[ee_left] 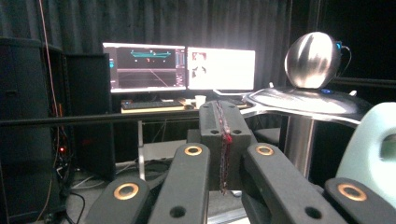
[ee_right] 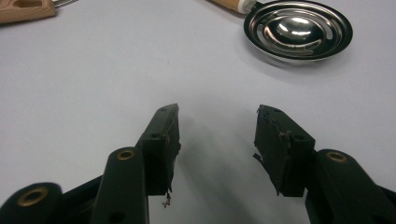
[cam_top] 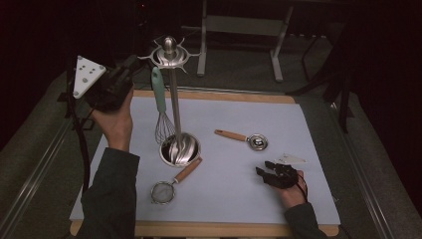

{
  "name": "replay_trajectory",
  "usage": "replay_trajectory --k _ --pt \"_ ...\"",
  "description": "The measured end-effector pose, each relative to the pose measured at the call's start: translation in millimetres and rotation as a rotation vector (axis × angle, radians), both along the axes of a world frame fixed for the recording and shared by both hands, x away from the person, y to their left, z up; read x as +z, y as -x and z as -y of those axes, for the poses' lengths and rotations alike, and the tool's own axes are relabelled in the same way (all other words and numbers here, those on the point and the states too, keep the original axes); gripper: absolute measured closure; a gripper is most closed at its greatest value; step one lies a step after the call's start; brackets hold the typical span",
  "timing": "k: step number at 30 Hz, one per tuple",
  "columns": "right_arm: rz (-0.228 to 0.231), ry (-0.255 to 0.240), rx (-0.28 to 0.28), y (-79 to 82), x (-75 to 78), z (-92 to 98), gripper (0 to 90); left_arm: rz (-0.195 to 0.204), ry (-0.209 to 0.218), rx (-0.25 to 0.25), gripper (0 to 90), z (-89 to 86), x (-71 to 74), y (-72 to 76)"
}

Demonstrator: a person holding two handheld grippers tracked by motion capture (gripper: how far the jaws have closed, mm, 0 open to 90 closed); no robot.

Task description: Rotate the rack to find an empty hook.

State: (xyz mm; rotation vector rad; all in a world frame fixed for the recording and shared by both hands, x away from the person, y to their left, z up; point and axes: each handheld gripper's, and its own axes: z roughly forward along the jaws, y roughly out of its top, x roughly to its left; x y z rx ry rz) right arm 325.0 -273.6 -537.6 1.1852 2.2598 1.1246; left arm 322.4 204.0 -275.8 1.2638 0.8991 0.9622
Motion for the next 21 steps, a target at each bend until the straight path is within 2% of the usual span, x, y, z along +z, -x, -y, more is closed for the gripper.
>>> replay_trajectory --k 10,12,21 --pt "-0.001 0.0 0.0 0.1 0.1 0.0 49.7 0.035 -0.016 -0.012 90.0 5.5 0.2 9.1" --pt "-0.001 0.0 0.0 0.1 0.0 0.0 49.7 0.029 -0.031 -0.01 90.0 6.9 1.3 7.7" --pt "-0.001 0.0 0.001 0.0 0.0 0.0 49.7 0.006 -0.038 0.003 90.0 7.7 3.9 -1.8"
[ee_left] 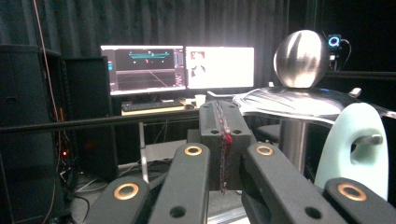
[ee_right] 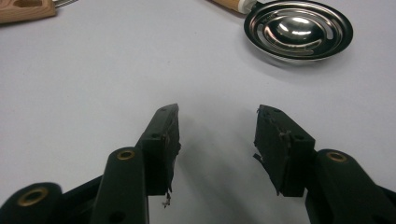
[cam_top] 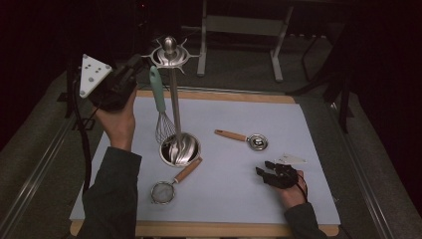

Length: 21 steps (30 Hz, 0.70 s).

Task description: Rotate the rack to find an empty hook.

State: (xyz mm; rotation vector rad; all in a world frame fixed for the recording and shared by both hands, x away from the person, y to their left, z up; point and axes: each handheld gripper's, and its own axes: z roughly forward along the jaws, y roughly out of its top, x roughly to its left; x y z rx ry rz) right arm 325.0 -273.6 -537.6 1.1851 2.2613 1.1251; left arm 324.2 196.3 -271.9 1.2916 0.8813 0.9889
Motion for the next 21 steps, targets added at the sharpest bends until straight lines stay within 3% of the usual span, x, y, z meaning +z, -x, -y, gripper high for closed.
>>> replay_trajectory --k 15,21 --pt "-0.003 -0.002 0.002 -0.2 0.0 0.3 49.7 -0.018 0.025 0.006 90.0 1.4 2.8 -13.4" --pt "-0.005 -0.004 0.002 -0.3 0.0 0.5 49.7 -0.019 0.017 -0.003 90.0 2.2 3.9 -14.2"
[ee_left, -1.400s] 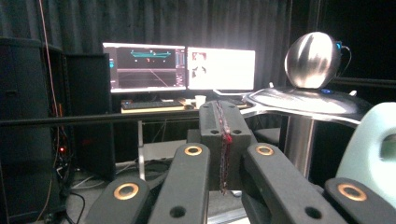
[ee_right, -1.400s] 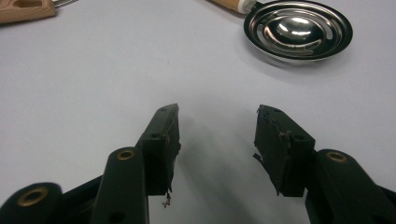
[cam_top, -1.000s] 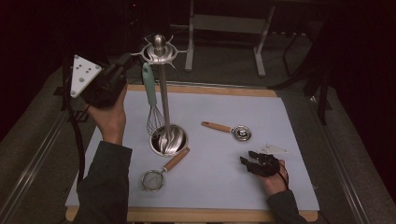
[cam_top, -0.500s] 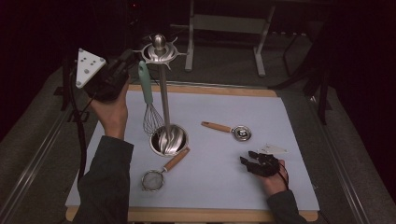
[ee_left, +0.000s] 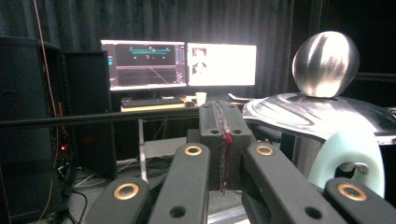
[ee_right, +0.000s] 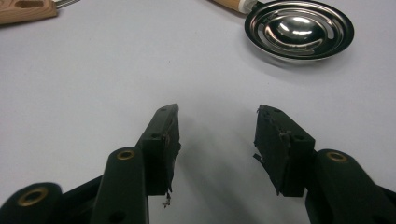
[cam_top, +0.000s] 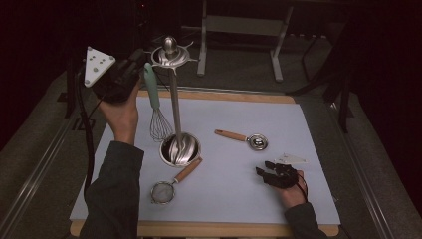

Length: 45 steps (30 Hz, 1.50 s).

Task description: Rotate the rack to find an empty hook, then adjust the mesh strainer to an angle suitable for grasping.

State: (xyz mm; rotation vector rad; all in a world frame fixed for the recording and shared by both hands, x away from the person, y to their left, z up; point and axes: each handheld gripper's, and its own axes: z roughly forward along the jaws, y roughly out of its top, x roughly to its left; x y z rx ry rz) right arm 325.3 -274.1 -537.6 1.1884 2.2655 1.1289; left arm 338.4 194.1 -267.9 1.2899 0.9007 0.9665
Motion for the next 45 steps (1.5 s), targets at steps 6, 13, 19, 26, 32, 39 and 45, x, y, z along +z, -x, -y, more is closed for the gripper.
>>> replay_trajectory --k 6,13,19,26,32,39,45 --pt "0.0 0.001 0.001 -0.1 0.0 0.0 49.7 0.011 -0.008 -0.013 90.0 -5.2 -1.9 9.6" --pt "-0.001 0.0 -0.001 0.1 0.0 0.0 49.7 0.019 -0.007 -0.006 89.9 -20.8 -10.5 24.8" --pt "0.0 0.006 -0.002 0.3 -0.1 -0.9 49.7 -0.025 -0.053 -0.02 89.3 -28.7 -25.1 32.3" --pt "0.004 0.008 -0.001 0.4 -0.1 -1.1 49.7 -0.054 -0.076 -0.027 88.4 -30.5 -42.5 34.3" --pt "0.004 0.007 -0.001 0.4 -0.1 -0.9 49.6 -0.074 -0.111 -0.054 87.4 -25.8 -56.1 38.5" --pt "0.005 0.011 0.0 0.4 -0.1 -1.0 49.7 -0.117 -0.171 -0.107 85.1 -18.3 -78.7 41.6" --pt "0.005 0.01 0.0 0.3 -0.3 -1.2 49.6 -0.166 -0.23 -0.161 83.4 -8.4 -98.6 48.6"
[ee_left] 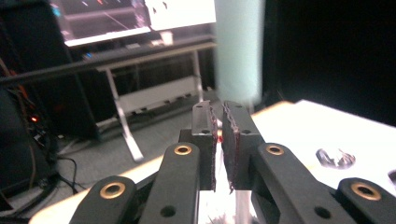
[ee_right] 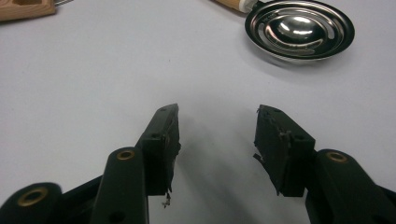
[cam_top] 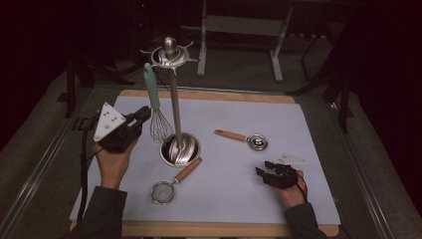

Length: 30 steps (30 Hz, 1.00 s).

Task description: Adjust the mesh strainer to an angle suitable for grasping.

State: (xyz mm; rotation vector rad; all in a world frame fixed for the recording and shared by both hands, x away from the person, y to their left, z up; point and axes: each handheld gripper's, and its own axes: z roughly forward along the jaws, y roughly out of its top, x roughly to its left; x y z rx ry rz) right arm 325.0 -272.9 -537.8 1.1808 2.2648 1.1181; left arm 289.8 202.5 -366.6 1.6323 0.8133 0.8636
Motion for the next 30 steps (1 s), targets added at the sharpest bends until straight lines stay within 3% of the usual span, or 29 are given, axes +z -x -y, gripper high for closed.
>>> replay_trajectory --k 5,6,7,8,9,12,15,22,30 --pt "0.001 0.003 0.001 0.1 0.0 0.0 49.6 -0.048 -0.02 -0.038 83.2 4.9 -17.1 2.3" --pt "0.001 0.004 0.001 0.2 0.1 0.0 49.7 -0.08 -0.02 -0.052 83.4 6.3 -27.2 3.0" --pt "0.002 0.005 0.002 0.2 0.1 0.0 49.7 -0.08 -0.02 -0.052 83.7 6.3 -27.2 3.0" --pt "0.002 0.004 0.002 0.2 0.0 -0.1 49.6 -0.104 -0.026 -0.063 84.1 7.2 -34.8 3.4" --pt "0.002 0.004 0.002 0.2 0.0 -0.1 49.6 -0.104 -0.026 -0.063 84.3 7.2 -34.8 3.4" --pt "0.003 0.003 0.003 0.0 -0.2 -0.1 49.7 -0.158 -0.04 -0.072 84.4 9.1 -51.5 4.3" --pt "0.003 0.003 0.003 0.0 -0.2 0.0 49.6 -0.174 -0.04 -0.077 84.5 8.7 -58.0 5.6" --pt "0.004 0.004 0.003 0.0 -0.2 0.0 49.6 -0.273 -0.07 -0.095 87.2 6.5 -90.4 14.8" --pt "0.004 0.007 0.003 0.1 -0.2 -0.4 49.6 -0.348 -0.108 -0.115 90.0 9.7 -117.6 23.5"
